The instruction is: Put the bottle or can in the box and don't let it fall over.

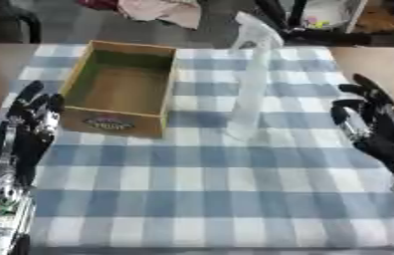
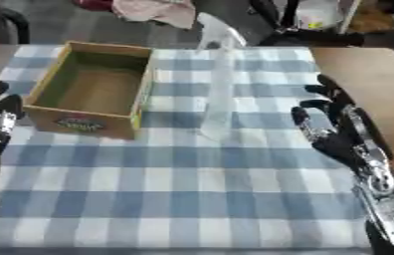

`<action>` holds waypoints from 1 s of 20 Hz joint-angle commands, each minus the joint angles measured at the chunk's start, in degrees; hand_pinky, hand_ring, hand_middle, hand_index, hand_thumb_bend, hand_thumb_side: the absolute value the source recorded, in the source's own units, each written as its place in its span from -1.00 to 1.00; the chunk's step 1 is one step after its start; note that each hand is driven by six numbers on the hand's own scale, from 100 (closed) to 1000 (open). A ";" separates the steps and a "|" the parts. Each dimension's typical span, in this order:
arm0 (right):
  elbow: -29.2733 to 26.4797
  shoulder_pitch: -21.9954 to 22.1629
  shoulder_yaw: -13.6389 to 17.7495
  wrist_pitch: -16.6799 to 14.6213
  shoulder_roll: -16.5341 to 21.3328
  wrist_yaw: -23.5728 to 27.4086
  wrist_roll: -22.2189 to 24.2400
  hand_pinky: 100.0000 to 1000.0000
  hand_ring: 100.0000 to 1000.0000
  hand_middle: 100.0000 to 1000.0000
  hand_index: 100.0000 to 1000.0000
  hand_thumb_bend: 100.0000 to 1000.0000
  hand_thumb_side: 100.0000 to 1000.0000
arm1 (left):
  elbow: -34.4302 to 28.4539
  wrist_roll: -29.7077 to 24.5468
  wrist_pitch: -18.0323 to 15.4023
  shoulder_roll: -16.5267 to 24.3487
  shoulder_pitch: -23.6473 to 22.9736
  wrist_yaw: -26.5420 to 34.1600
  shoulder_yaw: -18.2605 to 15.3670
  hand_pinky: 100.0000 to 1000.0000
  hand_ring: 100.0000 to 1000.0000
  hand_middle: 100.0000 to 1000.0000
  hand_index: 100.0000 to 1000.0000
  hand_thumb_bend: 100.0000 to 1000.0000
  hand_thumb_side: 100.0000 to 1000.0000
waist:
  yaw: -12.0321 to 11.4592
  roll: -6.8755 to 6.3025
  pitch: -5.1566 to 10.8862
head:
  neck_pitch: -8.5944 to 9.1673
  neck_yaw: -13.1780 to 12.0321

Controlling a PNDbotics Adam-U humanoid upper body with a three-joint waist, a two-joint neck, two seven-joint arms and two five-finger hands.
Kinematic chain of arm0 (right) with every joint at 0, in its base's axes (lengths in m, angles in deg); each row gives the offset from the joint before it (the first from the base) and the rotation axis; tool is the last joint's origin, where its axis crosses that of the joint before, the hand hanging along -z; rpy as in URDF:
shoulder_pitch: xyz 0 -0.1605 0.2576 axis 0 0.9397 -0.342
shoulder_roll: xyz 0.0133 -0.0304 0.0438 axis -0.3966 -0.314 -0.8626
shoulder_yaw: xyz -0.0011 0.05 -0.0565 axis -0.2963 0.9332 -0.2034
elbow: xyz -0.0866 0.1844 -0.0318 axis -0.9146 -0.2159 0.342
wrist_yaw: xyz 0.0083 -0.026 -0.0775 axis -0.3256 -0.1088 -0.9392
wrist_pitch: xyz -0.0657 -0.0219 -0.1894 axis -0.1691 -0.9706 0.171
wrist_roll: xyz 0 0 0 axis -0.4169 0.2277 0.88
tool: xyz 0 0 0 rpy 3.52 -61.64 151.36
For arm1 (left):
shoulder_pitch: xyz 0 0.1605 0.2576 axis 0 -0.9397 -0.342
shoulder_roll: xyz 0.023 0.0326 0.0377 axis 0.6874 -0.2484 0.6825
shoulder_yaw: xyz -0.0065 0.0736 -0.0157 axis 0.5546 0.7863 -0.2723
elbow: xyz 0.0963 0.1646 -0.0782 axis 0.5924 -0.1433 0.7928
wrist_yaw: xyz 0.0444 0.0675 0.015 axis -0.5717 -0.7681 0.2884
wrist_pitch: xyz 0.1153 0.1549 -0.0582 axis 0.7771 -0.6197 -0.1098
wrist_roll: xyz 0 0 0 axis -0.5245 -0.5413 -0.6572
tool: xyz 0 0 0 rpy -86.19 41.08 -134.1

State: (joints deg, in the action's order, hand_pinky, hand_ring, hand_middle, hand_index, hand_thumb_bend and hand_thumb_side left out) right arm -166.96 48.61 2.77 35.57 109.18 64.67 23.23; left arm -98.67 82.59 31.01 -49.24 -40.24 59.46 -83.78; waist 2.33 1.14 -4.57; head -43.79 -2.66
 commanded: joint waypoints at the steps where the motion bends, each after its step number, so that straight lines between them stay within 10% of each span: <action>1: 2.00 -3.06 -0.80 -0.18 2.85 0.09 1.17 0.92 0.51 0.69 1.00 -0.38 -0.17 | -1.35 -0.29 -0.03 0.56 0.55 0.20 0.06 0.67 0.90 0.87 0.90 -0.32 0.16 | -0.21 -0.11 0.61 | -0.33 0.19; 20: 17.40 -17.51 -3.81 -1.65 -0.51 -4.71 5.55 0.92 0.50 0.66 1.00 -0.38 -0.18 | -1.28 -0.70 0.07 0.16 0.71 0.57 0.55 0.66 0.90 0.87 0.90 -0.32 0.16 | -2.27 -0.81 0.78 | -0.33 1.75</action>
State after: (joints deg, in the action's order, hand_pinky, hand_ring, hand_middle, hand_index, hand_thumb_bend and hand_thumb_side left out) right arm -150.01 32.35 -1.63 34.12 108.60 60.45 28.62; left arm -98.83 82.09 31.07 -49.33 -40.17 59.75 -83.39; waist 0.08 0.41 -4.58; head -43.80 -1.13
